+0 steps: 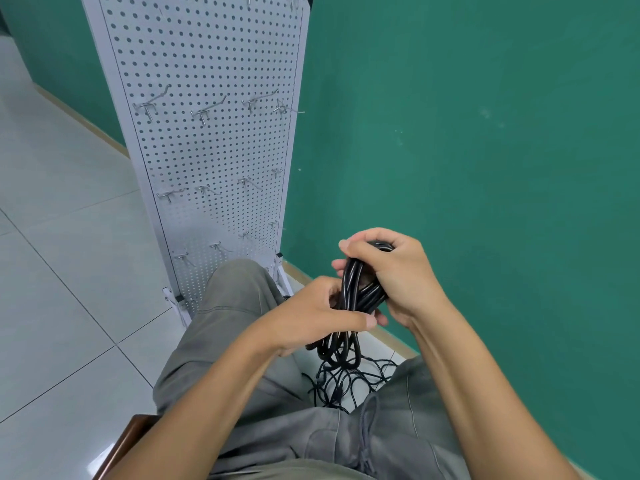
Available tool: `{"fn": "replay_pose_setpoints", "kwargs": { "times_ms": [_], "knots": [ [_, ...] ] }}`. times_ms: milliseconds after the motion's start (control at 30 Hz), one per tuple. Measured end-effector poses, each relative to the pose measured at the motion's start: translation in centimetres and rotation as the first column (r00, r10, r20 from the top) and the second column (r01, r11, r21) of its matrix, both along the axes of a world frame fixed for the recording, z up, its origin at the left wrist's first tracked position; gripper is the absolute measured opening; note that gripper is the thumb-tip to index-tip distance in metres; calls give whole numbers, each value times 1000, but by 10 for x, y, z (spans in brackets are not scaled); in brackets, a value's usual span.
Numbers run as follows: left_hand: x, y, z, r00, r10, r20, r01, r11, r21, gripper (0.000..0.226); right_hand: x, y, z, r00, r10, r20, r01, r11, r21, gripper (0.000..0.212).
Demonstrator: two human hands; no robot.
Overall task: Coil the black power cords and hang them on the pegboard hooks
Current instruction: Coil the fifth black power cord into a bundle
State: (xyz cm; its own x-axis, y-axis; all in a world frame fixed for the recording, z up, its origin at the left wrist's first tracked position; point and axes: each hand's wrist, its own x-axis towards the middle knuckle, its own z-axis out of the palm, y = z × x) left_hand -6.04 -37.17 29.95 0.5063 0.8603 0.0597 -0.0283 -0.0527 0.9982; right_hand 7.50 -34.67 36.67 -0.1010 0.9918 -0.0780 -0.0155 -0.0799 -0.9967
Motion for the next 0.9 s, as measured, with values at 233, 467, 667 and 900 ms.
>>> {"fn": "replay_pose_setpoints", "kwargs": {
  "times_ms": [233,467,667,900],
  "knots": [
    [2,-12,1,892,-120,436,255,930,-265,41,4,6,15,982,94,163,-105,993,61,18],
    [5,-8,-3,892,-38,450,212,915,-344,35,11,17,12,896,73,437,-152,977,148,33],
    [7,-8,2,887,-15,461,215,898,-384,47,13,18,10,981,184,-63,-191,971,-143,20],
    [4,-2,-8,760,-96,643,419,829,-371,51,7,19,13,977,167,-132,-188,966,-175,27]
  ]
}}
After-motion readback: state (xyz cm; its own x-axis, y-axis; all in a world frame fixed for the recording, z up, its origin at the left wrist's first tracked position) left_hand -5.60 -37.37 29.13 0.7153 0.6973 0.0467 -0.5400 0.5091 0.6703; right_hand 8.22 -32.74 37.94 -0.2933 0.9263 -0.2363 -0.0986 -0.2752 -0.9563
